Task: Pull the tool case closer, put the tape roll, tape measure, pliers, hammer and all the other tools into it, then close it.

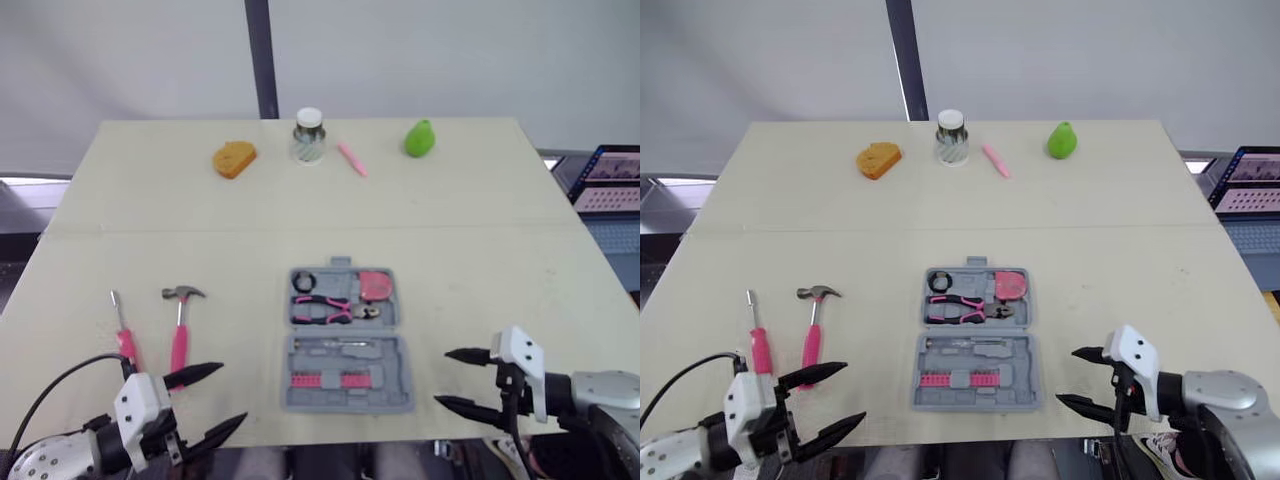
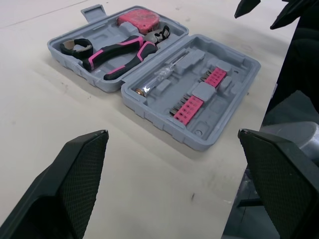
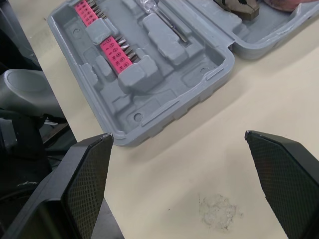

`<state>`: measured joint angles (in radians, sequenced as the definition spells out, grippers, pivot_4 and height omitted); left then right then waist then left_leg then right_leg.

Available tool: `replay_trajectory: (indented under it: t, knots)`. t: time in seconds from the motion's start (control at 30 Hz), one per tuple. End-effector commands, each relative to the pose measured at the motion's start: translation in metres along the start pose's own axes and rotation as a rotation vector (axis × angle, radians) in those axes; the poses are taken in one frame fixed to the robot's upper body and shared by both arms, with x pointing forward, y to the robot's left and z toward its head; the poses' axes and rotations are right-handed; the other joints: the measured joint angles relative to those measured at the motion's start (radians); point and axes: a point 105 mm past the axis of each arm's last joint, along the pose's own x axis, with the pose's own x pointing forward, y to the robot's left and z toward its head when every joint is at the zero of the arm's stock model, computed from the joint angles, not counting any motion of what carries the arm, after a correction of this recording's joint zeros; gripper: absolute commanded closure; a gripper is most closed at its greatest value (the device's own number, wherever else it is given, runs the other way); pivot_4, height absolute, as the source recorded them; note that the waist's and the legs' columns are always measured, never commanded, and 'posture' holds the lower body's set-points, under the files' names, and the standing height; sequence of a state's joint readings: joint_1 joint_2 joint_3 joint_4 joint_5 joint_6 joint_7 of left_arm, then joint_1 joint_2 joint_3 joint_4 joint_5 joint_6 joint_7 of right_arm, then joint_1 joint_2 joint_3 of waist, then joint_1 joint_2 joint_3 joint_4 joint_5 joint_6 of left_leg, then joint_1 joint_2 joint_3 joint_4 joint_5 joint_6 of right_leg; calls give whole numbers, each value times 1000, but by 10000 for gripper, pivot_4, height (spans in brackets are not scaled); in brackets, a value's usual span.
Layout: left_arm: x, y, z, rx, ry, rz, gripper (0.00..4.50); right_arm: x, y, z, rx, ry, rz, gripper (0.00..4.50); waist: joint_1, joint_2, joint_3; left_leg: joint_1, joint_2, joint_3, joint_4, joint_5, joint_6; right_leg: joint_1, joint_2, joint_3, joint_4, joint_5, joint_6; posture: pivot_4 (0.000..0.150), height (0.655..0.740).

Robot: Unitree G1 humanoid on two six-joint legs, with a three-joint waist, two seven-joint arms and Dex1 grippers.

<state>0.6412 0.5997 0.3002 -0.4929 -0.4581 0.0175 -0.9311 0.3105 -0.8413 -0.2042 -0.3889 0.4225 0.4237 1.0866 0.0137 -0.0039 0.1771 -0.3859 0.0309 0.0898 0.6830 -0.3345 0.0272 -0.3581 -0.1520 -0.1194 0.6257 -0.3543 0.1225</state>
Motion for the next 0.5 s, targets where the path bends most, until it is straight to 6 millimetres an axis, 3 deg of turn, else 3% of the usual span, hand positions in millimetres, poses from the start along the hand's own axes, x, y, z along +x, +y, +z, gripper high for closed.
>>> replay_trajectory:
  t: [0.03, 0.13, 0.27, 0.5]
  knots:
    - [1, 6, 10, 16, -50, 43, 0, -3, -7, 12, -14, -61, -41, 235, 2, 0, 0, 0, 0, 0, 0, 0, 0, 0, 0, 0, 0, 0, 0, 1500, 6950]
    - [8, 14, 28, -21, -125, 148, 0, -7, -13, 23, -114, -80, -91, 235, 8, 0, 0, 0, 0, 0, 0, 0, 0, 0, 0, 1, 0, 0, 0, 1500, 6950]
    - [9, 13, 47, -92, -196, 369, 0, -13, -6, 40, -164, -174, -58, 235, 10, -1, 1, 0, 0, 0, 0, -1, 1, 1, 1, 1, -2, 1, 1, 1500, 6950]
    - [-20, 27, 47, -181, -146, 839, 0, -14, 1, 41, -209, -185, 2, 235, 12, -4, 3, 0, -1, 1, 1, 0, 2, 2, 3, 1, -2, 1, 2, 1500, 6950]
